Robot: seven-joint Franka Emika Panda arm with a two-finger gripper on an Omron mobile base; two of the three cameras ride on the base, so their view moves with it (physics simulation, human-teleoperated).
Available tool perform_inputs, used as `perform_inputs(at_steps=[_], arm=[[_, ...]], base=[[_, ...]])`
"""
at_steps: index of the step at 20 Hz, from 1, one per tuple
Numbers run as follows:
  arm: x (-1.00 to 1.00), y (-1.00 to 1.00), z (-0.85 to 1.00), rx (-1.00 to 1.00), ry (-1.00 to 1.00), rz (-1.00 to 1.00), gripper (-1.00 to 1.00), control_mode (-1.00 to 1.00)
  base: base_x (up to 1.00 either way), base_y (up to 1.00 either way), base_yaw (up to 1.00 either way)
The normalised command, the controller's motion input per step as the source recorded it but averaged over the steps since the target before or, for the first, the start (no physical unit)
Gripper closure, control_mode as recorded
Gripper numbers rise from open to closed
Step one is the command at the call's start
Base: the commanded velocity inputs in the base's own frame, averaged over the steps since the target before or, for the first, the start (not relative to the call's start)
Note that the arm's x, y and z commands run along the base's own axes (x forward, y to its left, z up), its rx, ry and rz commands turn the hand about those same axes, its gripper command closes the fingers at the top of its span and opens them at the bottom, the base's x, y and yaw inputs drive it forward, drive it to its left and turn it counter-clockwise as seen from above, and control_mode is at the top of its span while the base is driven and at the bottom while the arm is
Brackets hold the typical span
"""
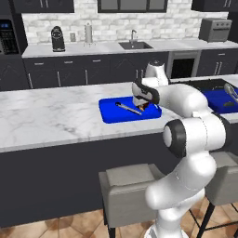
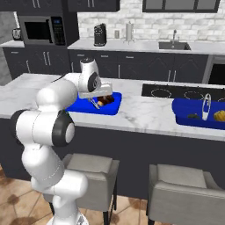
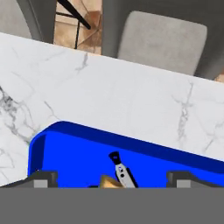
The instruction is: Gather the squashs from the fridge and place them on a tray on the dining counter. Then gather the chicken drumstick and steak from the fridge and place them on the other tray.
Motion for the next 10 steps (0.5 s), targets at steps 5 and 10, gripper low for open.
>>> perform_inputs(at_steps=[5,10], arm=[[-0.90,0.00,0.46,0.04,-0.01,0.00,-1.00,-1.00],[-1.00,0.00,0.43,0.09,-0.01,-0.03,-1.00,-1.00]], base=[[0.00,0.00,0.00],[0.00,0.00,0.00]])
